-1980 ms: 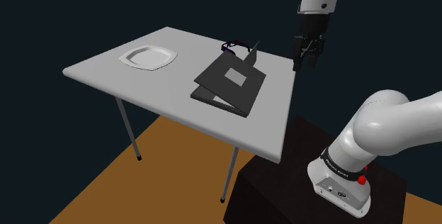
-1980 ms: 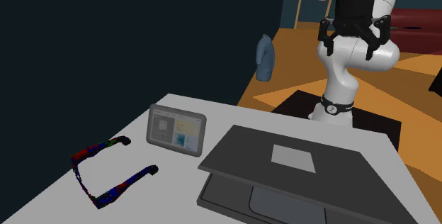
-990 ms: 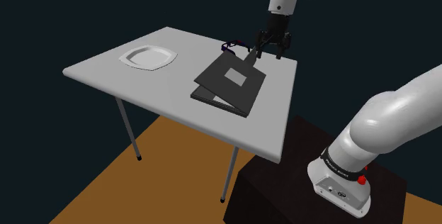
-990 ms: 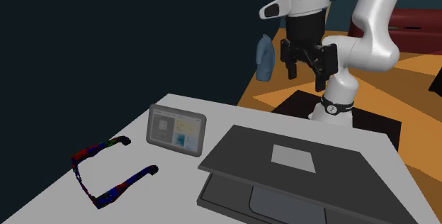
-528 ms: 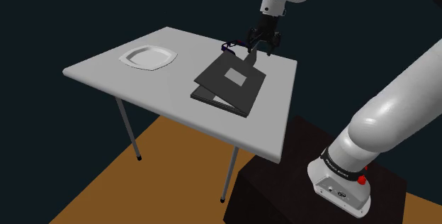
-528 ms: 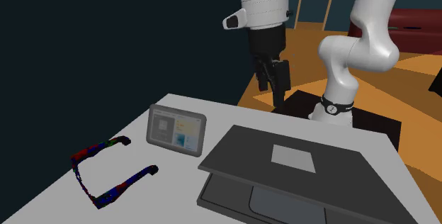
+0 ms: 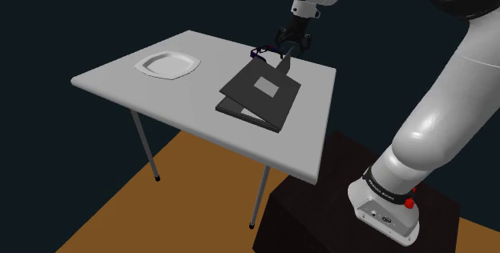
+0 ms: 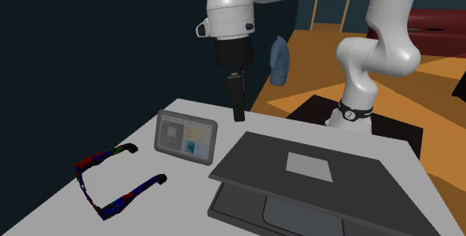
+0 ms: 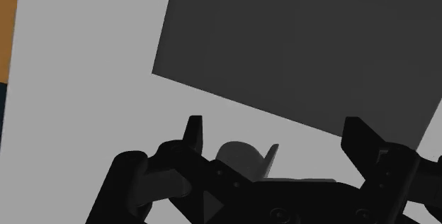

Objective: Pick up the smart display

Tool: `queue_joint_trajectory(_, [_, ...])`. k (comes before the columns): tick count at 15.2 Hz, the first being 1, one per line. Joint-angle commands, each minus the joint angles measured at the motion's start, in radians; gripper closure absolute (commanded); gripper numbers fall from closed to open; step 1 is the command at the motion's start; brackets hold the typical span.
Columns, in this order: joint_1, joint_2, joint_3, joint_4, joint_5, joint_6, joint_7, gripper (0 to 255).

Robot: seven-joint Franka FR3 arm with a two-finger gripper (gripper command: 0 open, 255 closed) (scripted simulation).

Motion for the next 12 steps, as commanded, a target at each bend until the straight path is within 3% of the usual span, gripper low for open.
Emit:
queue_joint_trajectory(1, [-0.013, 0.06, -0.013, 0.065, 0.011, 0.009, 0.026, 0])
queue_joint_trajectory(9, [-0.082, 0.279, -0.065, 0.322, 0.062, 0.025, 0.12, 0])
queue_joint_trajectory(12, [-0.085, 0.294, -0.065, 0.314, 0.067, 0.048, 0.119, 0])
